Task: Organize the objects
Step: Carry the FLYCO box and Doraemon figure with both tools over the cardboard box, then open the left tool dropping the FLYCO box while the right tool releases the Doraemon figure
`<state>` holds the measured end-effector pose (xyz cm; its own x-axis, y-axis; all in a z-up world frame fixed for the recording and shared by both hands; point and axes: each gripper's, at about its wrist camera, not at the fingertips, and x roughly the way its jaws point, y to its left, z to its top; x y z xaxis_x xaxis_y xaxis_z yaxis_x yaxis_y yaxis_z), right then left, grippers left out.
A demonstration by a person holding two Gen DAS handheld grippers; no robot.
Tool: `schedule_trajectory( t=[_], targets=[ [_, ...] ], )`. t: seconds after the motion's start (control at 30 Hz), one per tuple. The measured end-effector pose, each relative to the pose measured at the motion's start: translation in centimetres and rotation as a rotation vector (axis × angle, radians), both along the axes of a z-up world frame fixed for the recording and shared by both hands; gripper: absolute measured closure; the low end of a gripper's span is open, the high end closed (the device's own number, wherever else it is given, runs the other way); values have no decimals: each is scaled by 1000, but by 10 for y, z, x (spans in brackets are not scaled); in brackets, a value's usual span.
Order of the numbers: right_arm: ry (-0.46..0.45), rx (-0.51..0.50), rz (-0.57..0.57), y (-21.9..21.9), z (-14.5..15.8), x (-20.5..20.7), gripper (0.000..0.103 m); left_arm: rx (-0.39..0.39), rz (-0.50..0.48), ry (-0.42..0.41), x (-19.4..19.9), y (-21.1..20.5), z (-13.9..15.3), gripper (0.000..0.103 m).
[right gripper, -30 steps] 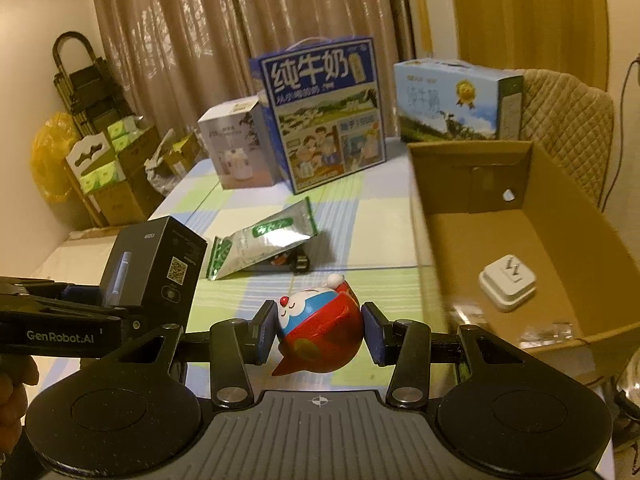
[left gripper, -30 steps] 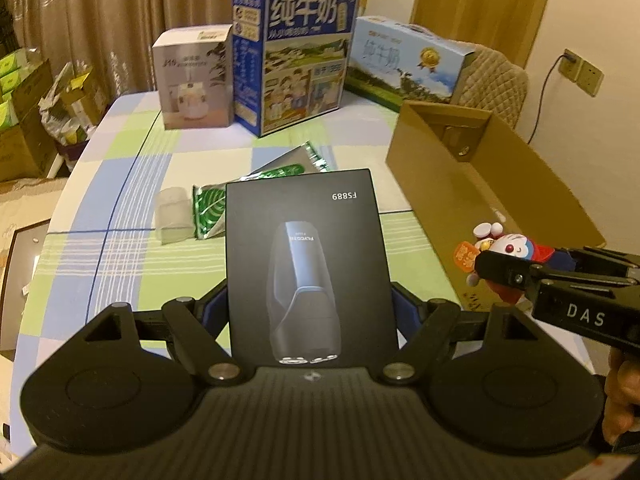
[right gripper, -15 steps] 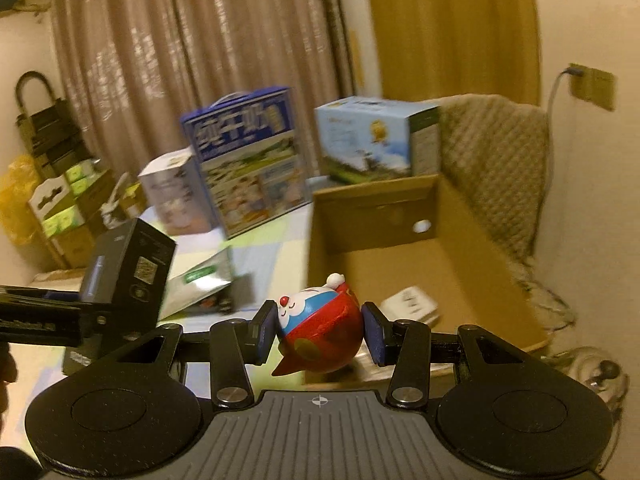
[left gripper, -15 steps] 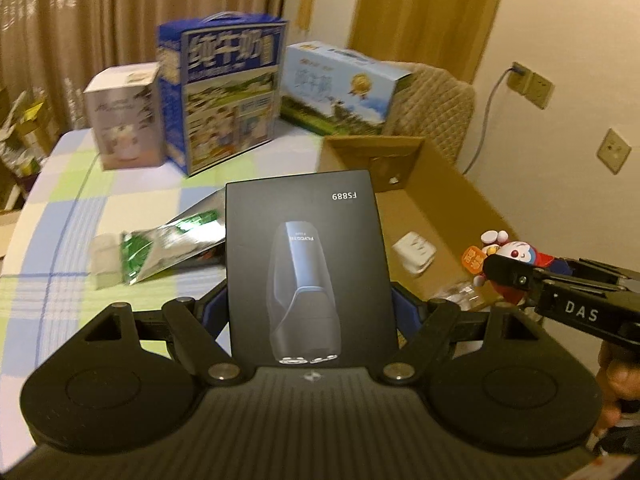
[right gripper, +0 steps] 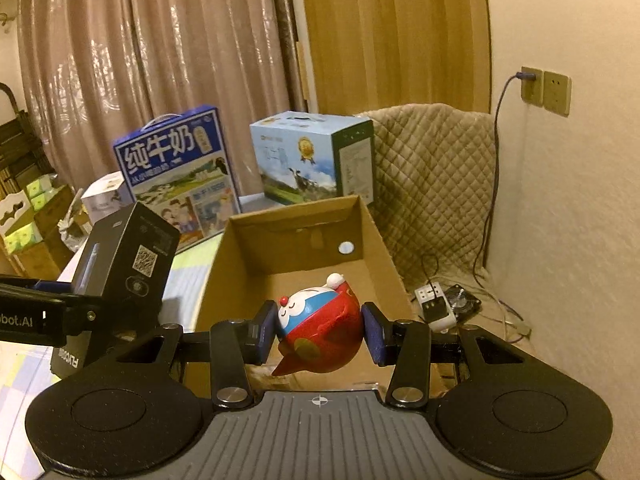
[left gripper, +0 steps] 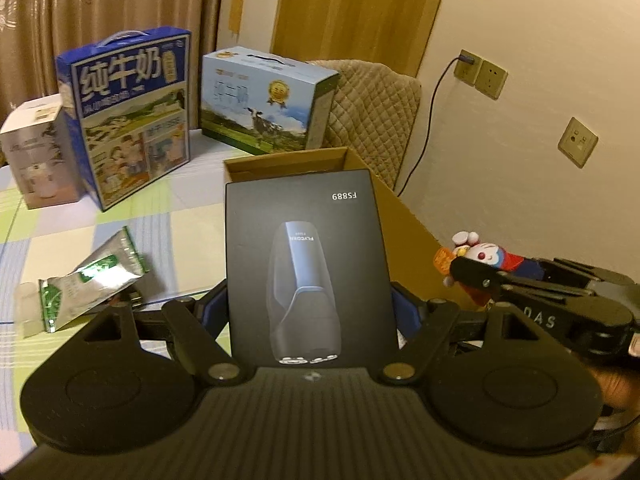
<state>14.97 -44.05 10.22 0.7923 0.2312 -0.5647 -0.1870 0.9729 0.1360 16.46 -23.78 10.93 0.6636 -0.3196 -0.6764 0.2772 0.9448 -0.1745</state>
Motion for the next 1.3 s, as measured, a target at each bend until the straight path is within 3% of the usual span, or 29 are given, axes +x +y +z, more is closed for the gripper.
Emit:
schedule_trajectory(
  t=[0.63,0.67,0.7,1.3],
  targets=[
    [44,16,-37,-35,-24,31,61,-12,-7,37,43,-46,-25,22],
    [45,17,-37,-35,-25,31,61,-18,5,36,45,-45,-26,14],
    [46,18,-36,-36,-25,31,61,-21,18,34,46,-44,-26,12],
    [56,67,3,-25,-26,38,61,-15,90,22,26,7,-21,12]
  ],
)
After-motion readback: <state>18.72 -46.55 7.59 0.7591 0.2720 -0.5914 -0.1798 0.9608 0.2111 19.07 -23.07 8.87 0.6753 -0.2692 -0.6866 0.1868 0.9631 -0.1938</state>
